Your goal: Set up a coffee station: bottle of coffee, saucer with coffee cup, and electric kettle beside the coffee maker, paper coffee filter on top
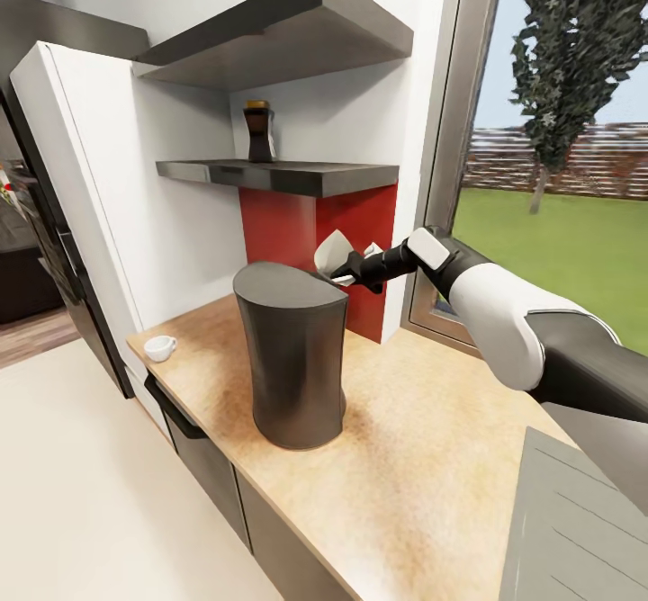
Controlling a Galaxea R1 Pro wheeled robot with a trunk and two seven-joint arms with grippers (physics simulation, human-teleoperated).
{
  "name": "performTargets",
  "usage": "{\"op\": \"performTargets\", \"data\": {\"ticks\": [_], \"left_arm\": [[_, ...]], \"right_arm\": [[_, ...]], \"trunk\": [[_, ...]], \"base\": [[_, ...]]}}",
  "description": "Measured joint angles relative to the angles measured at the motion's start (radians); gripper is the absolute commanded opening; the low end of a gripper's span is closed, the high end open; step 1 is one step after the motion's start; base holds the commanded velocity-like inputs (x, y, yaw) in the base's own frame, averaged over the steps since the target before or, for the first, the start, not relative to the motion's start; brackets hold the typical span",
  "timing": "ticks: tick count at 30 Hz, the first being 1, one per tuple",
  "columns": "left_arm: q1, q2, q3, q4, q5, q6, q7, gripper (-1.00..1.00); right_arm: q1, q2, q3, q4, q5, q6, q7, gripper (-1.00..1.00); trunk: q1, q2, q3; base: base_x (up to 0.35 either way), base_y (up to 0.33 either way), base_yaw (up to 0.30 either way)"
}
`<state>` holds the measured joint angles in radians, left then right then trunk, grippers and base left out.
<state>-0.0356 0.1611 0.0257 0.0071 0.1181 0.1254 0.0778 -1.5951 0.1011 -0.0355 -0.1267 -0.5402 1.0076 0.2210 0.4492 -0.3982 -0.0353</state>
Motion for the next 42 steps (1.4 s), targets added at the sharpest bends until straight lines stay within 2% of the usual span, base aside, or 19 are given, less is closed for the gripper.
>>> {"op": "performTargets", "data": {"ticks": [9, 11, 18, 32, 42], "left_arm": [[0.000, 0.000, 0.000, 0.000, 0.000, 0.000, 0.000, 1.00], [0.003, -0.011, -0.004, -0.010, -0.002, -0.004, -0.003, 1.00], [0.003, -0.011, -0.003, -0.010, -0.002, -0.004, -0.003, 1.00], [0.003, -0.011, -0.003, -0.010, -0.002, -0.003, -0.004, 1.00], [0.003, -0.011, -0.004, -0.010, -0.003, 0.000, -0.004, 1.00]], "right_arm": [[0.000, -0.001, 0.001, -0.001, -0.002, 0.001, 0.000, -1.00], [0.001, 0.003, -0.011, -0.007, -0.009, 0.002, 0.008, -1.00], [0.001, -0.001, -0.015, -0.017, -0.009, 0.002, 0.007, -1.00], [0.001, -0.012, -0.094, -0.096, -0.008, 0.003, 0.005, -1.00], [0.001, -0.012, -0.098, -0.110, -0.004, 0.004, 0.002, -1.00]], "trunk": [[0.000, 0.000, 0.000], [0.000, 0.000, 0.000], [0.000, 0.000, 0.000], [0.000, 0.000, 0.000], [0.000, 0.000, 0.000]], "base": [[0.000, 0.000, 0.000], [0.000, 0.000, 0.000], [0.000, 0.000, 0.000], [0.000, 0.000, 0.000], [0.000, 0.000, 0.000]]}}
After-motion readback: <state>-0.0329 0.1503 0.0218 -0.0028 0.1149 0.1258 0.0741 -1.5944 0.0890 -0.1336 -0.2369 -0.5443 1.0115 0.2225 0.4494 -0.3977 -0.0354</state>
